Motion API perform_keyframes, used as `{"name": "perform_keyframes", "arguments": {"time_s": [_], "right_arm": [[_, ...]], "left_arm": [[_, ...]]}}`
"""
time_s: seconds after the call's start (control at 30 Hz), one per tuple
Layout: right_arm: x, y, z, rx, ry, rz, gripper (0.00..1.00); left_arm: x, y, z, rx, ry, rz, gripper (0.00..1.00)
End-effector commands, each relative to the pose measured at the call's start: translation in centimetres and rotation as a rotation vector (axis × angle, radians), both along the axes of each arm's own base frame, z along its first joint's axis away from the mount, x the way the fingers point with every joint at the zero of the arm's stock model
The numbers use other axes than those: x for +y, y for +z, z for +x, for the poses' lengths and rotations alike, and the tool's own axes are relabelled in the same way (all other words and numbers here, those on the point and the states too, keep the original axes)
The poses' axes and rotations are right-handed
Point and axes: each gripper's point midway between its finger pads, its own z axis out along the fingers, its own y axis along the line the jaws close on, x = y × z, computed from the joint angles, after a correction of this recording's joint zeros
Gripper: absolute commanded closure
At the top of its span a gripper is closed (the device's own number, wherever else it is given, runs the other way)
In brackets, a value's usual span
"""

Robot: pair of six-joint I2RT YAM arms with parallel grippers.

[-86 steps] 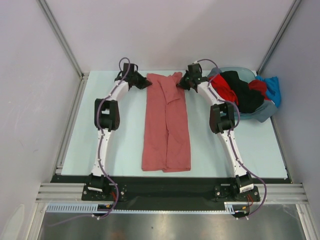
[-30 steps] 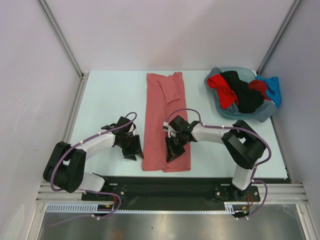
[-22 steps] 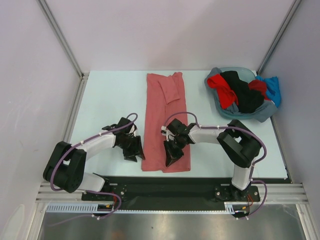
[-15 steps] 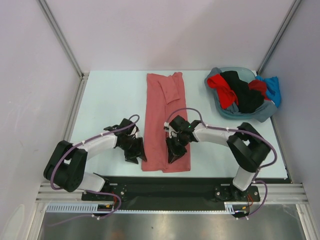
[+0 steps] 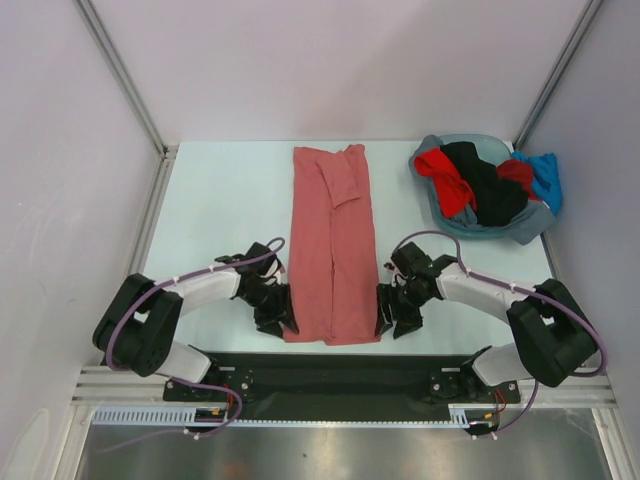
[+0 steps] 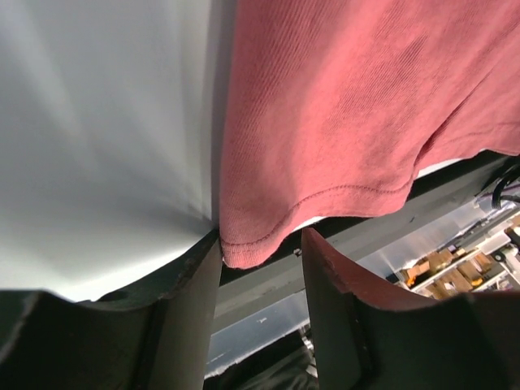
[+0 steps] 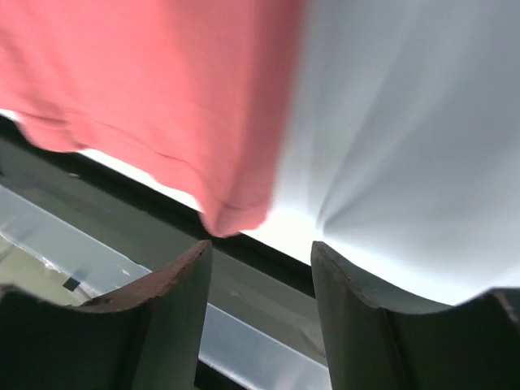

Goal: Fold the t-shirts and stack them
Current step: Fold the tshirt

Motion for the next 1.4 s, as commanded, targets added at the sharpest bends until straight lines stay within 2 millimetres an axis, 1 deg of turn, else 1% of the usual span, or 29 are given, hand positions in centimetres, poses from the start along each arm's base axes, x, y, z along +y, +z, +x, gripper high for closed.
{"name": "perform_keyframes", "arguments": {"time_s": [0.0,0.03,0.13,0.23,0.4,0.43,0.47,0.57,0.63,0.7,0.73,0.83,0.93,0.97,1.0,1.1,1.2,1.37], "right_arm": [[0.6,0.1,0.1,0.007,-0.049,0.038,0.42],[0.6,0.0,0.1,0.008,-0.055,0.038,0.4],[0.8,-0.7,0.5,0.007,-0.064,0.036,0.39],[1.2,-1.2,1.0,0.008,-0.068,0.041,0.39],[1.6,-1.9,0.8,0.027,-0.068,0.057,0.43],[1.6,-2.1,0.7,0.034,-0.066,0.052,0.46],[1.5,-2.3,0.6,0.04,-0.065,0.046,0.47],[1.2,-2.9,0.5,0.048,-0.066,0.026,0.54],[0.8,-3.6,0.3,0.058,-0.072,0.001,0.61],[0.5,-4.3,0.0,0.078,-0.08,-0.025,0.73],[0.3,-4.5,0.0,0.081,-0.086,-0.036,0.81],[-0.5,-4.8,-0.2,0.084,-0.112,-0.081,1.0],[-1.1,-4.4,-0.8,0.085,-0.127,-0.092,1.0],[-1.4,-4.5,-0.8,0.077,-0.134,-0.108,1.0],[-2.0,-4.5,-1.2,0.087,-0.14,-0.127,1.0],[-2.7,-4.1,-1.2,0.063,-0.163,-0.135,1.0],[-3.4,-3.9,-1.3,0.059,-0.174,-0.157,1.0],[-3.7,-3.6,-1.0,0.046,-0.185,-0.161,1.0]], "left_arm": [[1.7,-2.1,-1.5,0.042,-0.002,0.099,0.49],[1.8,-2.1,-1.6,0.046,0.001,0.106,0.49],[2.2,-2.4,-1.6,0.046,0.013,0.131,0.51],[2.4,-2.7,-1.8,0.057,0.024,0.148,0.59],[2.6,-2.8,-1.6,0.052,0.038,0.163,0.72],[2.6,-2.7,-1.5,0.048,0.04,0.162,0.74],[2.8,-2.8,-1.5,0.047,0.05,0.175,0.81],[3.1,-2.7,-1.3,0.03,0.065,0.198,0.87],[3.2,-2.6,-1.2,0.024,0.072,0.204,0.93],[3.3,-2.6,-1.2,0.024,0.077,0.207,0.97],[3.3,-2.7,-1.3,0.027,0.077,0.209,1.0],[3.4,-2.9,-1.5,0.037,0.076,0.215,1.0],[3.6,-3.0,-1.7,0.037,0.085,0.223,1.0],[3.7,-3.0,-1.9,0.043,0.092,0.226,1.0],[3.8,-3.0,-2.0,0.042,0.094,0.224,1.0],[3.9,-3.1,-2.4,0.048,0.096,0.222,1.0],[4.1,-3.0,-2.4,0.041,0.11,0.227,1.0],[4.7,-2.4,-2.0,0.022,0.126,0.267,1.0]]}}
